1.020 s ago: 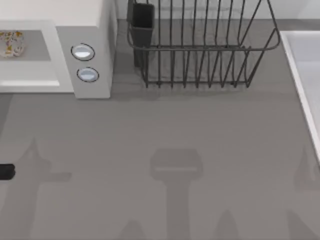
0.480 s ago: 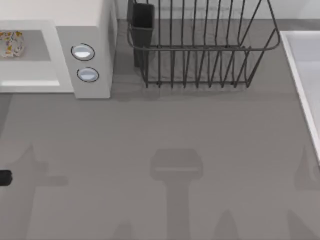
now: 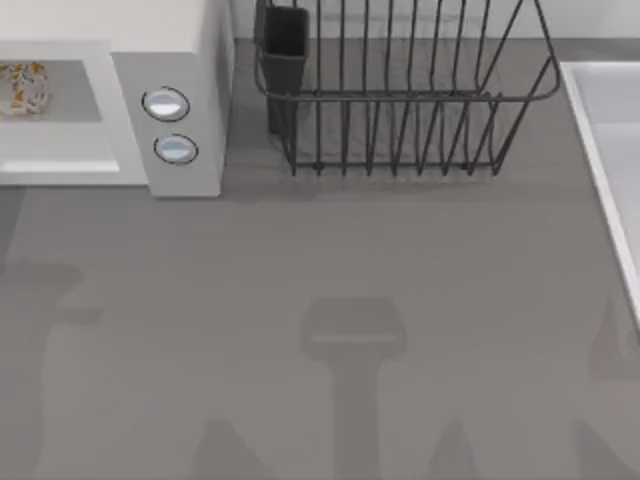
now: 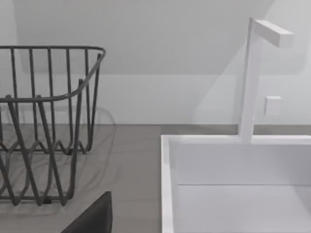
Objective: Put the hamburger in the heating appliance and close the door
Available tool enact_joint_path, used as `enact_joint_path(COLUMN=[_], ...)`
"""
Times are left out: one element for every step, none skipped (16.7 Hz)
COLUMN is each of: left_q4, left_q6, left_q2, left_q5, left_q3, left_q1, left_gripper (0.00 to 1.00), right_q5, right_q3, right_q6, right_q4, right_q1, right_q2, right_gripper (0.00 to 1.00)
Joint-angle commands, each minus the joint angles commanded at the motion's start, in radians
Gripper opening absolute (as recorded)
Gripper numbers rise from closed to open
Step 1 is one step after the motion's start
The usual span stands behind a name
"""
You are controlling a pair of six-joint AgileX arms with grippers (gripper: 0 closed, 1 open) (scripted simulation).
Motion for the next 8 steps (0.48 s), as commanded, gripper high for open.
enact_joint_path(left_q4=[-0.037, -0.074, -0.112, -0.15, -0.187, -0.222, -0.255, -0.286], left_q6=[0.049, 0.1, 0.152, 0.203, 0.254, 0.303, 0.351, 0.397], left_q2=[0.1, 0.205, 0.311, 0.417, 0.521, 0.621, 0.715, 0.801], left_q5=[0.041, 0.082, 0.125, 0.167, 0.209, 0.251, 0.292, 0.331], left_q3=[0.066, 0.133, 0.2, 0.267, 0.332, 0.396, 0.458, 0.517], left_q1=[0.062, 0.125, 0.189, 0.253, 0.316, 0.378, 0.439, 0.497], left_gripper=[0.0, 0.0, 0.0, 0.0, 0.0, 0.0, 0.0, 0.0], right_q5=[0.0, 0.0, 0.0, 0.0, 0.0, 0.0, 0.0, 0.0], right_q3=[0.0, 0.0, 0.0, 0.0, 0.0, 0.0, 0.0, 0.0], right_q6=[0.0, 0.0, 0.0, 0.0, 0.0, 0.0, 0.0, 0.0], right_q4=[0.0, 0.0, 0.0, 0.0, 0.0, 0.0, 0.0, 0.0], right_q1=[0.0, 0.0, 0.0, 0.0, 0.0, 0.0, 0.0, 0.0], right_q2=[0.0, 0.0, 0.0, 0.0, 0.0, 0.0, 0.0, 0.0], right_gripper=[1.0, 1.0, 1.0, 1.0, 1.0, 1.0, 1.0, 1.0])
